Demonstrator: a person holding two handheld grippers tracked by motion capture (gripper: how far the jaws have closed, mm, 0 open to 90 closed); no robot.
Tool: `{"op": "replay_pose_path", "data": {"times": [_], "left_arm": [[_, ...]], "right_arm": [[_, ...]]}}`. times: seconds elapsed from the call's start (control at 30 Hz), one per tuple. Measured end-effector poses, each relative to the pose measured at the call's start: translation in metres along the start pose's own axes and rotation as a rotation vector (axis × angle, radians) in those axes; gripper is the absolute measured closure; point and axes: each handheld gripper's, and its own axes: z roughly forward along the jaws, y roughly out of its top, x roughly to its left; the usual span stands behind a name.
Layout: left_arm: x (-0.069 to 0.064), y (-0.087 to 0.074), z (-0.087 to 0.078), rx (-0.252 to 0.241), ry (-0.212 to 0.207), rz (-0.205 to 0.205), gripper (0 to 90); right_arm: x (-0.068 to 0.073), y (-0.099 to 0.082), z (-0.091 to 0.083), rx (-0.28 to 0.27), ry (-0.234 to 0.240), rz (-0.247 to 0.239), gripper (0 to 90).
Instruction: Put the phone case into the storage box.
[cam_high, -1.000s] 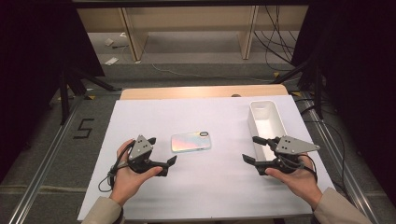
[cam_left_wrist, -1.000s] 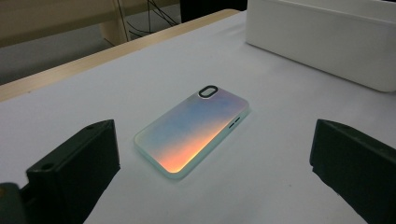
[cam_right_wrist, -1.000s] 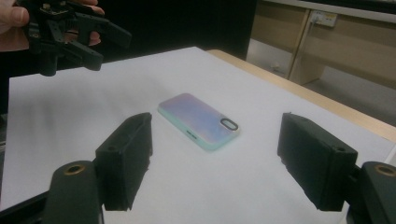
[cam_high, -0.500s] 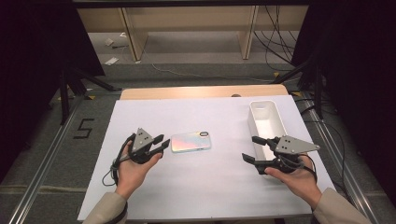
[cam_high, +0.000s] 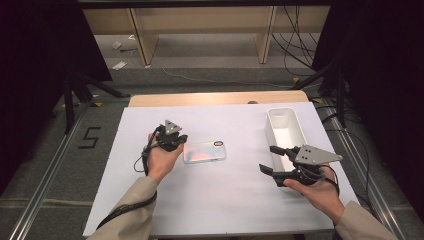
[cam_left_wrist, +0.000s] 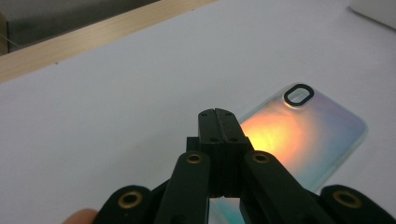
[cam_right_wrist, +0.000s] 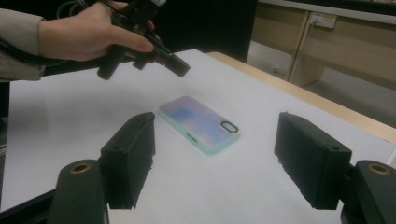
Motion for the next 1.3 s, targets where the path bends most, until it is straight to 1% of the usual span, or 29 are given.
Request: {"op": "replay_pose_path", "data": {"times": [0.03, 0.07, 0.1, 0.13, 0.2, 0.23, 0.27, 0.33, 0.4, 0.43, 0.5, 0.57, 0.6, 0.77, 0.9, 1.03, 1.1, 1.23, 1.3], "left_arm": [[0.0, 0.0, 0.0, 0.0, 0.0, 0.0, 89.9], [0.0, 0.0, 0.009, 0.024, 0.007, 0.001, 89.9], [0.0, 0.0, 0.009, 0.024, 0.007, 0.001, 89.9], [0.001, 0.002, 0.017, 0.047, 0.017, 0.008, 89.9], [0.003, 0.004, 0.024, 0.059, 0.025, -0.001, 89.9], [0.003, 0.004, 0.024, 0.059, 0.025, -0.001, 89.9], [0.003, 0.005, 0.028, 0.068, 0.028, -0.002, 89.9], [0.005, 0.005, 0.037, 0.09, 0.046, -0.005, 89.9], [0.006, 0.004, 0.042, 0.107, 0.053, -0.011, 89.9], [0.006, 0.004, 0.042, 0.107, 0.053, -0.011, 89.9], [0.008, 0.003, 0.048, 0.132, 0.052, -0.009, 89.9], [0.008, 0.001, 0.051, 0.141, 0.051, -0.007, 89.9], [0.008, 0.0, 0.052, 0.143, 0.048, -0.01, 89.9], [0.01, -0.004, 0.053, 0.165, 0.047, 0.003, 89.9], [0.014, -0.005, 0.053, 0.176, 0.041, -0.004, 89.8], [0.015, -0.005, 0.052, 0.183, 0.038, -0.001, 89.8], [0.015, -0.006, 0.05, 0.194, 0.025, -0.001, 89.8], [0.015, -0.007, 0.048, 0.206, 0.013, 0.009, 89.9], [0.014, -0.009, 0.046, 0.213, 0.0, 0.018, 89.8]], "right_arm": [[0.0, 0.0, 0.0, -0.001, 0.0, -0.001, 29.8], [0.0, 0.0, 0.0, -0.002, 0.0, -0.002, 29.7], [0.0, 0.0, 0.0, -0.001, -0.002, 0.001, 29.8], [-0.001, 0.0, 0.0, 0.0, -0.001, 0.004, 29.7], [0.0, 0.0, 0.0, 0.004, 0.0, 0.003, 29.8], [0.0, 0.0, 0.0, 0.004, 0.002, 0.001, 29.8], [0.0, 0.0, 0.0, 0.002, 0.001, 0.0, 29.7], [0.0, 0.0, 0.0, 0.002, 0.004, -0.003, 29.8], [0.0, 0.0, 0.0, 0.003, 0.003, 0.001, 29.8], [0.0, 0.0, 0.0, 0.006, 0.004, 0.002, 29.8], [0.0, -0.001, 0.0, 0.005, 0.004, 0.002, 29.8], [0.0, 0.0, 0.0, 0.005, 0.006, -0.001, 29.8], [0.0, 0.0, 0.0, 0.004, 0.008, -0.001, 29.8], [0.0, 0.0, 0.0, 0.006, 0.01, 0.0, 29.8], [0.0, -0.001, 0.001, 0.006, 0.01, -0.001, 29.8], [0.0, -0.001, 0.001, 0.007, 0.015, 0.0, 29.8], [0.0, -0.001, 0.001, 0.008, 0.014, 0.001, 29.8], [0.0, -0.001, 0.001, 0.007, 0.014, 0.0, 29.8], [0.0, -0.001, 0.001, 0.01, 0.011, -0.001, 29.8]]}}
